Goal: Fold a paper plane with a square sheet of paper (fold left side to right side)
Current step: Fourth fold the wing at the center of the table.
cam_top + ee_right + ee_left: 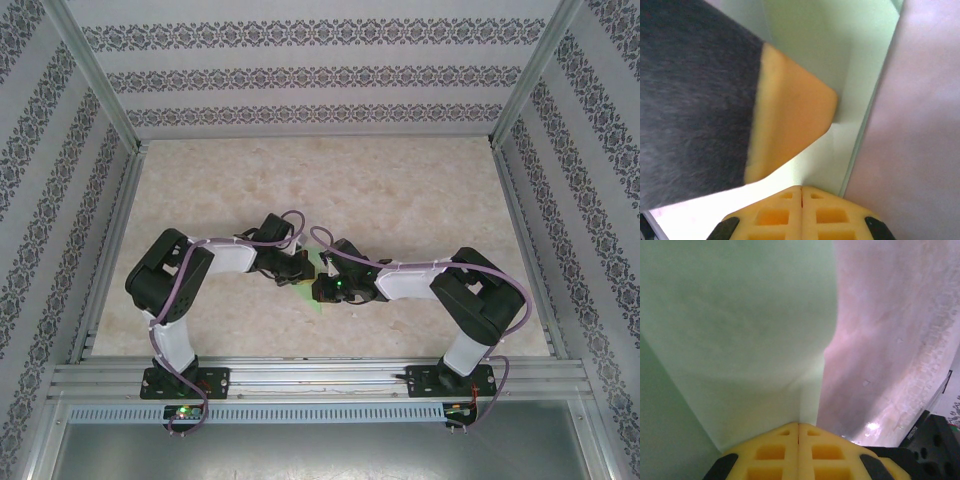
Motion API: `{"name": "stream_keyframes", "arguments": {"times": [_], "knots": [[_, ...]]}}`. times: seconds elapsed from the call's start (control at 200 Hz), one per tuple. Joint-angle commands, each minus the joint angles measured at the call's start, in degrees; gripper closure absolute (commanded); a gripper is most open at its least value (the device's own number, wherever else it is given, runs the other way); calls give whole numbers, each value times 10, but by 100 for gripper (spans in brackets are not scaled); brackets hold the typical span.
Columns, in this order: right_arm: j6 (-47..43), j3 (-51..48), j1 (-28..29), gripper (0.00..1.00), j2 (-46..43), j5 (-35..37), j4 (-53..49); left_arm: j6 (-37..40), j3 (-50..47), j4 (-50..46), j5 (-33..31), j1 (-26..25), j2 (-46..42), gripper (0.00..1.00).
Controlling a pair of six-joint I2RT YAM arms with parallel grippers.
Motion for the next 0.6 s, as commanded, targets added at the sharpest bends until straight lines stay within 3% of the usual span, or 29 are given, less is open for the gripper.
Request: {"name": "stream_keyframes", "arguments": {"times": [0.0,0.595], "knots": [[-22,-10,3,100,20,50,-112,18,5,11,-23,-3,10,97],[-34,3,7,100,32,38,-148,47,27,7,-31,40,30,97]]}}
